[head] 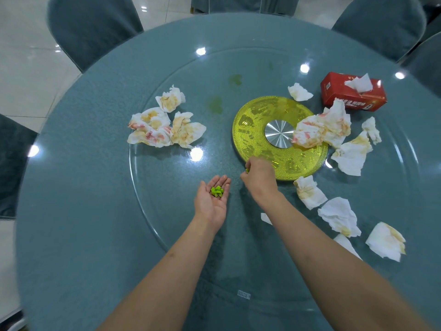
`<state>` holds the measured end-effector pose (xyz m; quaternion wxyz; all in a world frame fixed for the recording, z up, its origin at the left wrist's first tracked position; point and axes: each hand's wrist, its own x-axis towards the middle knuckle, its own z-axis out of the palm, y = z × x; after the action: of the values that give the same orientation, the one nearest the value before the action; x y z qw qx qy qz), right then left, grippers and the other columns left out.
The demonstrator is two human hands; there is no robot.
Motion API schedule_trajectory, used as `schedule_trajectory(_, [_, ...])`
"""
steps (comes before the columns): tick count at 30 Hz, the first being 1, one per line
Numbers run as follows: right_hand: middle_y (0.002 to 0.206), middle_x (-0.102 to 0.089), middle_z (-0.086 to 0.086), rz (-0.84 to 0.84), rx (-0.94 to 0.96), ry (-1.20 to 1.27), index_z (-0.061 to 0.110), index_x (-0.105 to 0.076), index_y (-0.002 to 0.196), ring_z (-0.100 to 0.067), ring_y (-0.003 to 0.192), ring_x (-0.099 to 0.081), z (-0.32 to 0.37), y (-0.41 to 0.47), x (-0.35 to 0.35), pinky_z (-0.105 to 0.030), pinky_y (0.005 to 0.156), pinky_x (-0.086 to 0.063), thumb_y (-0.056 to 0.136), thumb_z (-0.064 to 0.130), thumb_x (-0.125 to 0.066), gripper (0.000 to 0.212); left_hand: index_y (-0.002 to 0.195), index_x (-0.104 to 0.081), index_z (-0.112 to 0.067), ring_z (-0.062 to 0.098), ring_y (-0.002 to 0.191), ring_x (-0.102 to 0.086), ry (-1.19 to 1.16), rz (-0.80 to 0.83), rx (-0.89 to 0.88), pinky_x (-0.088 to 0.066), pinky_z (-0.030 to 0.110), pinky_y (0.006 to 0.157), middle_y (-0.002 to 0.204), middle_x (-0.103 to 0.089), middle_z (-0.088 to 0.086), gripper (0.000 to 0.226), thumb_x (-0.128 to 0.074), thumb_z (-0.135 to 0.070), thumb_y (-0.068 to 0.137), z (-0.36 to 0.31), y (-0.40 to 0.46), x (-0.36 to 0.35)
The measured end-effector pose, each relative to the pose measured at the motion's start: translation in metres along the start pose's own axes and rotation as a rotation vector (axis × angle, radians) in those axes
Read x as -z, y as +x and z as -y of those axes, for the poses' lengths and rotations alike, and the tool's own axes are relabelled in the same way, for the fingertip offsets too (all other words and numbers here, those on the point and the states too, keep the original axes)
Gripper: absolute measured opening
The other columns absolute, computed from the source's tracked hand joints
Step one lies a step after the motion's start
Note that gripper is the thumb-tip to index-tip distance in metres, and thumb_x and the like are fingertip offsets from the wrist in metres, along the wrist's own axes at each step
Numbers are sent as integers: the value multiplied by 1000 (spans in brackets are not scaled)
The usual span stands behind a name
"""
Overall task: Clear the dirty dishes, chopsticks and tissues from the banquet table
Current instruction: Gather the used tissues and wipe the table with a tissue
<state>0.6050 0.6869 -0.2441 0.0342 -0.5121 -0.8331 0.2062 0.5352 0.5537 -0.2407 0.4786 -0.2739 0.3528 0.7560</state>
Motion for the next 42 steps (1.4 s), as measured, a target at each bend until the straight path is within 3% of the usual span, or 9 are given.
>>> schedule_trajectory(13, [76,-67,-6,-36,41,136,9,-67,80,-27,75,-61,-7,-11,6,-42,70,-51,81,7,-64,3,130,-56,8,34,116,-66,5,8,16,-52,38,102,125,-66,26,55,-27,-36,113,2,-3,2])
schedule_trajectory(19, [75,-70,5,-107,134,419,15,-72,82,-13,71,-64,12,-46,22,-24,69,-51,81,7,-72,8,122,-58,6,29,106,-68,21,2,20,-55,35,96,117,-67,24,53,-26,-35,113,4,-1,-4])
schedule_trajectory(22, [79,-73,8,-54,133,549,17,-76,85,-7,76,-68,19,-71,25,-16,73,-51,82,8,-74,10,116,-62,1,28,104,-67,47,25,39,-50,40,107,112,-67,20,51,-26,-35,113,12,0,-7])
schedule_trajectory(27, [86,-77,10,-7,113,631,23,-79,89,-3,83,-71,17,-90,22,-18,82,-53,82,7,-77,17,118,-61,-4,31,114,-63,85,69,84,-45,44,113,111,-70,17,52,-24,-40,112,20,-1,-11])
schedule_trajectory(29, [90,-78,9,-27,76,636,22,-80,93,-3,85,-71,12,-91,23,-19,85,-53,85,8,-76,17,116,-60,-1,30,111,-65,57,70,77,-48,43,109,110,-70,19,52,-24,-38,113,23,-3,-15])
schedule_trajectory(31, [89,-77,9,-62,23,661,19,-79,95,-3,84,-71,4,-88,26,-19,84,-54,88,7,-74,14,114,-61,2,29,102,-67,34,63,65,-54,38,95,109,-69,21,52,-25,-36,113,24,-5,-17])
schedule_trajectory(34, [89,-74,8,-131,-73,613,18,-76,99,-1,82,-67,-15,-77,31,-21,83,-55,90,8,-72,13,127,-57,7,29,103,-69,35,67,64,-57,34,88,113,-68,22,53,-27,-35,113,26,-6,-19])
schedule_trajectory(37, [101,-70,0,-147,-129,480,15,-75,110,-12,89,-66,-36,-59,33,-34,91,-56,91,10,-71,19,133,-54,7,30,104,-69,50,68,58,-57,34,90,114,-68,22,54,-27,-34,113,30,-7,-21])
schedule_trajectory(42, [126,-57,-11,-43,-107,243,12,-68,130,-28,113,-59,-50,-34,32,-40,103,-47,92,21,-74,39,134,-55,8,32,111,-67,57,62,63,-56,35,93,128,-65,25,55,-28,-35,113,34,-6,-21])
